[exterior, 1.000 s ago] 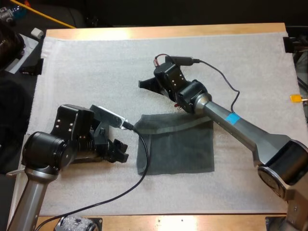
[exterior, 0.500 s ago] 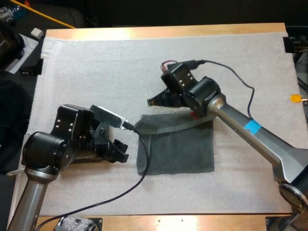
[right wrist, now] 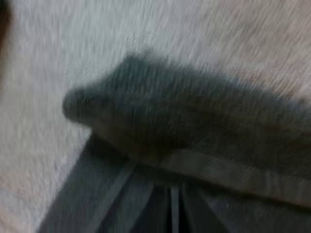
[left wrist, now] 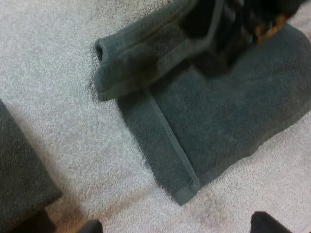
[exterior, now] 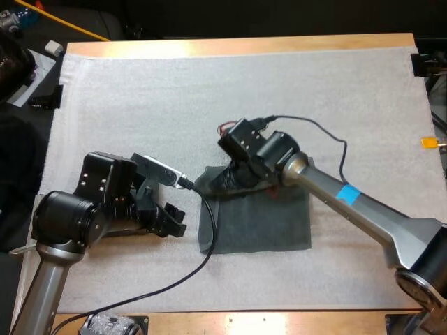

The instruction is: Pick towel from pile, fold and stack

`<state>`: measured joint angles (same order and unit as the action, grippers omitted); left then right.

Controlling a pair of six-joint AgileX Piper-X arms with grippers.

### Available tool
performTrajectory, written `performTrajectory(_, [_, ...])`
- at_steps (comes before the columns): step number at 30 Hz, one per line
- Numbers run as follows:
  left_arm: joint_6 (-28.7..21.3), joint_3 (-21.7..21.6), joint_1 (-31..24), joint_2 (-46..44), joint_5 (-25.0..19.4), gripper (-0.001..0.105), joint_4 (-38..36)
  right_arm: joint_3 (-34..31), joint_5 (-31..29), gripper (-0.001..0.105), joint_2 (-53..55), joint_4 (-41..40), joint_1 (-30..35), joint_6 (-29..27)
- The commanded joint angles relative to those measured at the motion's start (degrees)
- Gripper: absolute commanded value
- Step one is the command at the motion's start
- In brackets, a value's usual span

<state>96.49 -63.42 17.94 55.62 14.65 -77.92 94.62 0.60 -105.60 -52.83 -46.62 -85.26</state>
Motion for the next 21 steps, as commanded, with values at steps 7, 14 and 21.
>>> performTrajectory(7, [0.3, -0.1, 0.1, -0.2, 0.2, 0.058, -0.3, -6.3, -0.9, 0.0, -1.0, 7.5, -0.2, 0.4])
performTrajectory(14, [0.4, -0.2, 0.1, -0.2, -0.1, 0.058, -0.3, -5.7, -1.4, 0.0, -2.5, 9.2, -0.2, 0.8])
performTrajectory(21, [0.5, -0.2, 0.1, -0.1, 0.0, 0.058, -0.2, -5.7, -0.8, 0.0, -6.1, 8.7, -0.2, 1.8])
